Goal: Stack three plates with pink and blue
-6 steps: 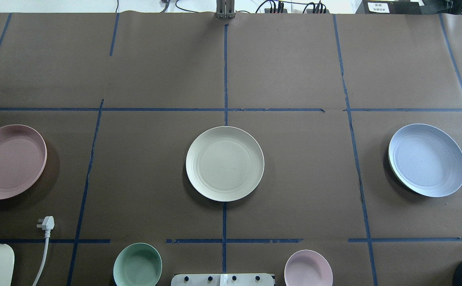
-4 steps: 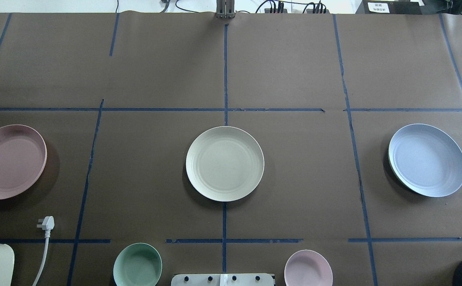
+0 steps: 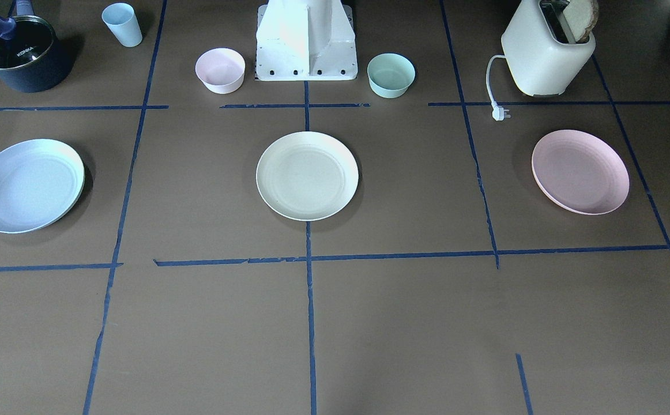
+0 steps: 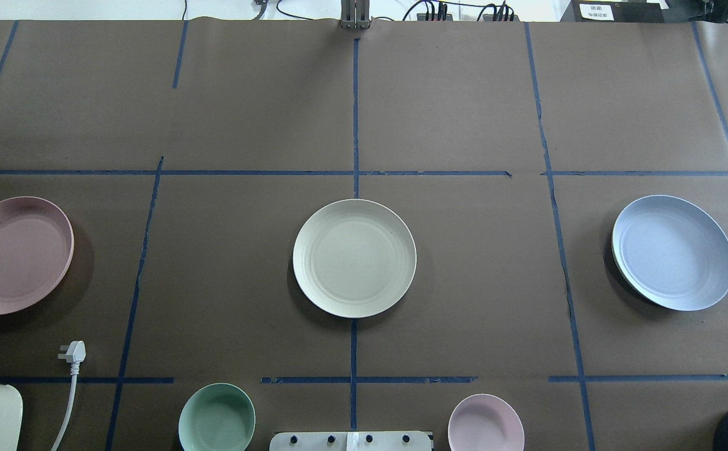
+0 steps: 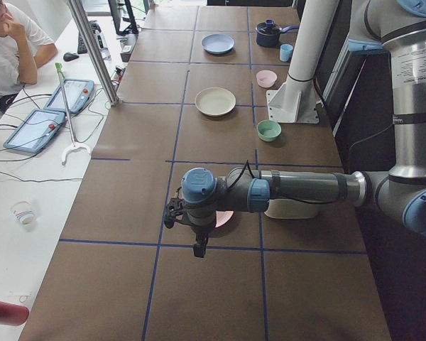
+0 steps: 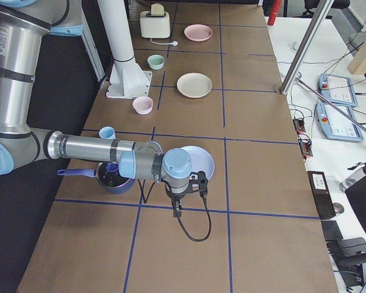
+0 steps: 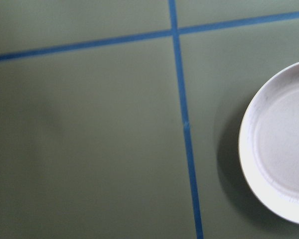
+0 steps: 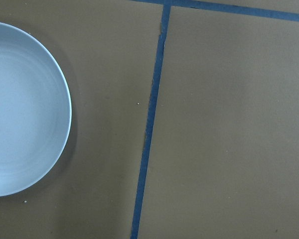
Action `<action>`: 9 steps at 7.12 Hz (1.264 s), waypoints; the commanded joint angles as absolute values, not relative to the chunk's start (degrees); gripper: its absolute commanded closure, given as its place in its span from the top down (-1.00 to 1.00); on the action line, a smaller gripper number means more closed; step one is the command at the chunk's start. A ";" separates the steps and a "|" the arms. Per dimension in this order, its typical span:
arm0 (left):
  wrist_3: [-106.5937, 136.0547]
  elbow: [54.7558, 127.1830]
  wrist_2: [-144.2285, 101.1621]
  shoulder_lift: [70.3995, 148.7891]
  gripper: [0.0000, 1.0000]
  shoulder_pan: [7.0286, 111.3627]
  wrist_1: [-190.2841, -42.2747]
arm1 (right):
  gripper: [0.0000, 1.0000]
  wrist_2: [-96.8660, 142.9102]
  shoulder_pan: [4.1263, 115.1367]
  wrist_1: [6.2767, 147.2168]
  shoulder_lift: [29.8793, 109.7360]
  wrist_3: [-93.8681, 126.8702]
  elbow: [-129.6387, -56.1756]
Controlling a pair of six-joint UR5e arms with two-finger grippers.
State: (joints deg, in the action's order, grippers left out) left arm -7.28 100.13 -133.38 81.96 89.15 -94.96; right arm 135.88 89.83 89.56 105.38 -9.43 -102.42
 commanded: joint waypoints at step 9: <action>35.51 79.89 -131.04 82.79 -0.18 64.95 -140.54 | 1.00 136.23 89.82 89.56 105.29 -9.49 -102.39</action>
